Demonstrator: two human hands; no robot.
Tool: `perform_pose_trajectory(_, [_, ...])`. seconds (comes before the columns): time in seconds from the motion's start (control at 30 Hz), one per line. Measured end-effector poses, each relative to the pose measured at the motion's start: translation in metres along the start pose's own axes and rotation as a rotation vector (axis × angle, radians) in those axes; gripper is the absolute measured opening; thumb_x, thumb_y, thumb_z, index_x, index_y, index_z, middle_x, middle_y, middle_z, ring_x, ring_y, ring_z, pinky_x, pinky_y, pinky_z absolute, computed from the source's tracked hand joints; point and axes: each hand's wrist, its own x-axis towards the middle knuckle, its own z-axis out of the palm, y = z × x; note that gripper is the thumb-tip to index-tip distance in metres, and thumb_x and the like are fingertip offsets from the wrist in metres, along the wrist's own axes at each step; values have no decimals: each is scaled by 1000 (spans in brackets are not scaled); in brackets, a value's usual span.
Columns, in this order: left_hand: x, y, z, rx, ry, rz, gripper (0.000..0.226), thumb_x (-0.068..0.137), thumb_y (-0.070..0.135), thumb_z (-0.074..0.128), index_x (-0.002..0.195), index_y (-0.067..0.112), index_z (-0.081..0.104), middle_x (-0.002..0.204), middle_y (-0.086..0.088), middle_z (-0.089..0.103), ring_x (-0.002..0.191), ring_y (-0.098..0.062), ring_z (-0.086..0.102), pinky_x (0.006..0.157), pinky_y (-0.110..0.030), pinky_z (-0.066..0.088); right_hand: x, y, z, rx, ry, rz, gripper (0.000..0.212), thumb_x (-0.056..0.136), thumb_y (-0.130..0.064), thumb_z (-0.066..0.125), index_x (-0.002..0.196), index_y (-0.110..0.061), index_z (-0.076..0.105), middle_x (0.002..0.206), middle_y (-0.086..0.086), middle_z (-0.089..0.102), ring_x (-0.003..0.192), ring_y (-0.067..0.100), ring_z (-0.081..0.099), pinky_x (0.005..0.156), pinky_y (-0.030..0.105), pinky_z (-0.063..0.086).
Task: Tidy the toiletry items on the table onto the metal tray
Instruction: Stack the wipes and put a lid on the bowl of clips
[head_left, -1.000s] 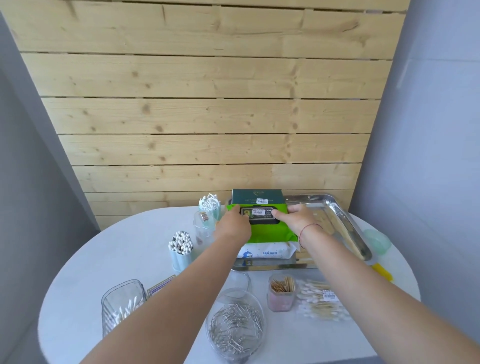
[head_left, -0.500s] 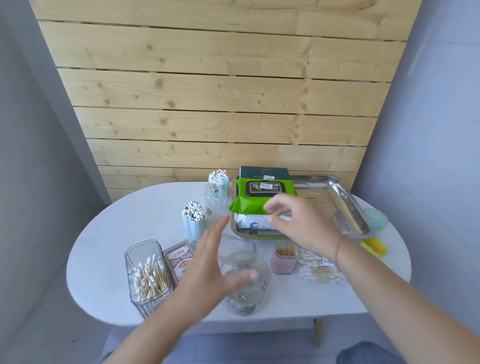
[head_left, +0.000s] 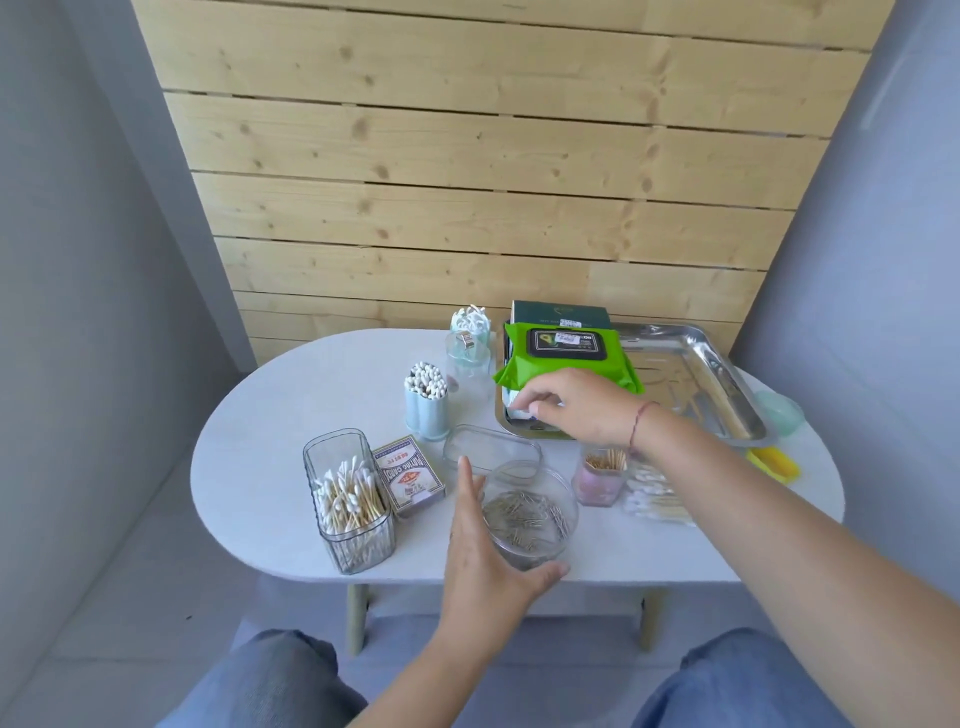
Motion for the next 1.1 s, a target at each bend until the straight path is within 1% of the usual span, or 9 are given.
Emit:
perform_pose_trajectory(0.1, [0, -1, 2, 20, 39, -30, 132, 42, 50, 80, 141, 53, -9, 144, 13, 40, 133, 1, 34, 111, -31, 34, -11, 8, -21, 84, 41, 28, 26, 95, -11, 48, 114, -12, 65, 117, 4, 67, 105, 16, 60, 90, 24, 45])
perform_pose_trajectory(0.2, [-2, -4, 0, 5, 63, -15, 128, 43, 49, 79, 137, 59, -6, 139, 16, 42, 130, 0, 36, 110, -34, 36, -40, 40, -52, 194, 206, 78, 23, 94, -8, 50, 110, -13, 65, 111, 4, 69, 102, 14, 63, 88, 20, 48])
perform_pose_trajectory(0.33, [-4, -1, 0, -50, 86, 56, 124, 45, 43, 83, 133, 65, -1, 139, 14, 41, 131, -2, 37, 111, -37, 35, -89, 101, -72, 172, 355, 283, 22, 88, -10, 59, 109, -17, 63, 114, 4, 66, 105, 16, 61, 91, 26, 44])
perform_pose_trajectory(0.43, [-2, 9, 9, -68, 78, 119, 126, 48, 34, 88, 134, 64, 0, 141, 9, 42, 132, -5, 38, 111, -33, 32, -125, 140, -67, 64, 159, 454, 56, 80, -22, 71, 130, -18, 47, 138, 4, 48, 131, 19, 43, 104, 31, 36])
perform_pose_trajectory(0.5, [-2, 18, 17, -97, 53, 147, 126, 48, 34, 88, 136, 62, 2, 139, 13, 40, 131, -4, 38, 109, -31, 31, -145, 154, -57, 111, 64, 498, 83, 74, -31, 77, 142, -22, 31, 149, -1, 32, 139, 15, 29, 111, 32, 29])
perform_pose_trajectory(0.6, [-4, 31, 34, -114, -14, 158, 124, 45, 47, 83, 140, 56, 3, 139, 17, 40, 131, -1, 38, 106, -28, 31, -169, 167, -35, 170, 62, 530, 107, 64, -41, 81, 147, -31, 15, 154, -8, 17, 142, 14, 18, 114, 35, 24])
perform_pose_trajectory(0.73, [-6, 41, 53, -107, -60, 141, 126, 45, 47, 83, 140, 56, 1, 139, 17, 39, 129, 2, 38, 106, -26, 32, -188, 178, 6, 187, 121, 572, 122, 59, -41, 83, 148, -32, 0, 154, -4, 8, 144, 20, 9, 115, 36, 18])
perform_pose_trajectory(0.87, [-7, 44, 58, -91, -59, 129, 127, 44, 51, 81, 140, 57, -1, 141, 15, 39, 130, 0, 37, 105, -24, 30, -187, 183, 34, 200, 228, 619, 130, 54, -49, 81, 149, -29, -5, 155, 1, 11, 144, 24, 11, 117, 40, 19])
perform_pose_trajectory(1.1, [-8, 51, 56, -61, -61, 167, 126, 48, 45, 84, 140, 56, -3, 143, 17, 35, 134, 2, 31, 109, -25, 28, -180, 183, 43, 157, 456, 677, 113, 57, -48, 81, 146, -28, 15, 148, 2, 37, 137, 25, 30, 112, 40, 26])
